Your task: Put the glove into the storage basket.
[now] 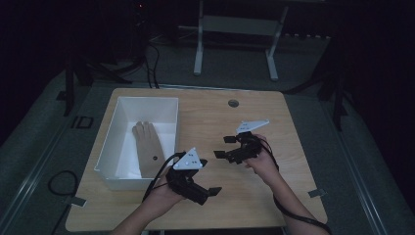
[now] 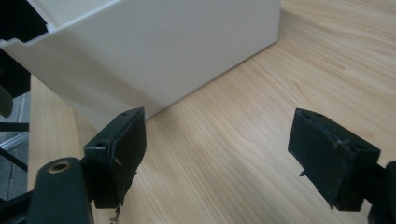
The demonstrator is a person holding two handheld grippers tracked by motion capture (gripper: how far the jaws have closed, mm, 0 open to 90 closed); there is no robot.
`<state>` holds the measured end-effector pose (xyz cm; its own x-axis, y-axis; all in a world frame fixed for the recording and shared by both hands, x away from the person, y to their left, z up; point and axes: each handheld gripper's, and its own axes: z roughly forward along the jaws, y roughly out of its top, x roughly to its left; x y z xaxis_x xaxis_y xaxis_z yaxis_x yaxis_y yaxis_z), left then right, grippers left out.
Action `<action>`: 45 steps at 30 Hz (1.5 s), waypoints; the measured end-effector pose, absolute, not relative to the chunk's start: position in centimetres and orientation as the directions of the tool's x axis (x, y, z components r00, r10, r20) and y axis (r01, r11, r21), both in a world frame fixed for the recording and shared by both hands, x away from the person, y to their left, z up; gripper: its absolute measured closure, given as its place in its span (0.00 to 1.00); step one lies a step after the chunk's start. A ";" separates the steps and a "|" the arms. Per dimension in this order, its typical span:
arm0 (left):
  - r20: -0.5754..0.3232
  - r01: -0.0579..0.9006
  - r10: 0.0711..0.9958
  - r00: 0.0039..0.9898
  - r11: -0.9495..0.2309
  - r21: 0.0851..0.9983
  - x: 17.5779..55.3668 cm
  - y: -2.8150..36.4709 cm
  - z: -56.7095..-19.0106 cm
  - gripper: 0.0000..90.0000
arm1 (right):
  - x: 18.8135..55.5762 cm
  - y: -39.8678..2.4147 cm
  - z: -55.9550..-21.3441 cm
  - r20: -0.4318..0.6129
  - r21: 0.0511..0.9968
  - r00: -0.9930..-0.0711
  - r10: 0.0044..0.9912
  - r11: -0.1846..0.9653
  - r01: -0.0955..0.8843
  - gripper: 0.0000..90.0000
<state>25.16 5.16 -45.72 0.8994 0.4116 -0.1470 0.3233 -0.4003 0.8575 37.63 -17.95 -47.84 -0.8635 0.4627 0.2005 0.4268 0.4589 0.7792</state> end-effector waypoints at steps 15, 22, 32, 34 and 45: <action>-0.154 0.330 0.388 0.909 -0.441 0.834 26.3 2.3 -49.8 0.07 | 37.3 -21.7 -50.2 0.194 0.782 -0.837 0.512 0.434 0.447 0.20; -0.132 0.310 0.374 0.918 -0.471 0.826 26.7 1.3 -51.0 0.07 | 36.8 -22.6 -52.1 0.196 0.766 -0.840 0.506 0.456 0.453 0.16; -0.134 0.309 0.364 0.922 -0.483 0.819 27.1 0.9 -53.0 0.07 | 36.1 -23.0 -54.3 0.157 0.757 -0.834 0.529 0.478 0.446 0.16; -0.135 0.313 0.368 0.920 -0.482 0.819 27.2 0.9 -53.3 0.07 | 36.0 -23.1 -54.7 0.148 0.758 -0.832 0.535 0.479 0.443 0.16; -0.137 0.309 0.350 0.927 -0.503 0.807 27.0 -0.1 -55.3 0.07 | 35.5 -23.7 -56.2 0.139 0.778 -0.825 0.547 0.455 0.433 0.16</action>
<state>27.04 -0.12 -55.30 0.9267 0.3501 -0.1369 0.3092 -0.5031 0.8070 35.47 -23.66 -56.21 -0.8253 0.5474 0.1388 0.4327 0.4551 0.7782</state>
